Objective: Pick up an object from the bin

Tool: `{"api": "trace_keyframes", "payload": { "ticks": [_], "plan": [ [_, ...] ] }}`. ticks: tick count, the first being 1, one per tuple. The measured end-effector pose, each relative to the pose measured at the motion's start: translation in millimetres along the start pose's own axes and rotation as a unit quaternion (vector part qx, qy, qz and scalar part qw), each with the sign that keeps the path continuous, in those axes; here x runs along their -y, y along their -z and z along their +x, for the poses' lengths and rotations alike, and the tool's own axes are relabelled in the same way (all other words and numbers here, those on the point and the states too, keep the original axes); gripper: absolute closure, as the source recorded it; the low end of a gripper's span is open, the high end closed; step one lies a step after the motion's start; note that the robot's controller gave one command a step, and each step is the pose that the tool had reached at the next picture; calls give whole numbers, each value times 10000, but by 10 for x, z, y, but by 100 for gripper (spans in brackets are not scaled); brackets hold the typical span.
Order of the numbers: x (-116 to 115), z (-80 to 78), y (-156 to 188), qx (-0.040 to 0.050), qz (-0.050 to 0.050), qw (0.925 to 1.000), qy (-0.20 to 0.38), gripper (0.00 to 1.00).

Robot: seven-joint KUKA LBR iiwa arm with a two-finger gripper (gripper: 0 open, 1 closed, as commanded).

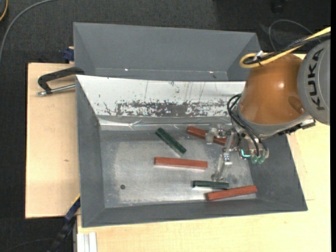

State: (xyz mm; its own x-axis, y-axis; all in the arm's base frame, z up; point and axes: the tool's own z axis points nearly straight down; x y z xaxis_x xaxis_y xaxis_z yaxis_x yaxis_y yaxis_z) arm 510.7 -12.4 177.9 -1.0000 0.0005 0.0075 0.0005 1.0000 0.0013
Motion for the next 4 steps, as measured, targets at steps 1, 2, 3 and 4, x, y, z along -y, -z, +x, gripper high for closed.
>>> {"api": "trace_keyframes", "payload": {
  "ticks": [1,2,3,4],
  "plan": [
    [1,-18,42,44,3,10000,4,100],
    [1,-18,42,44,3,10000,5,0],
    [-144,-204,-1037,8,0,9999,117,0],
    [-140,-218,-997,39,3,9999,114,100]
  ]
}}
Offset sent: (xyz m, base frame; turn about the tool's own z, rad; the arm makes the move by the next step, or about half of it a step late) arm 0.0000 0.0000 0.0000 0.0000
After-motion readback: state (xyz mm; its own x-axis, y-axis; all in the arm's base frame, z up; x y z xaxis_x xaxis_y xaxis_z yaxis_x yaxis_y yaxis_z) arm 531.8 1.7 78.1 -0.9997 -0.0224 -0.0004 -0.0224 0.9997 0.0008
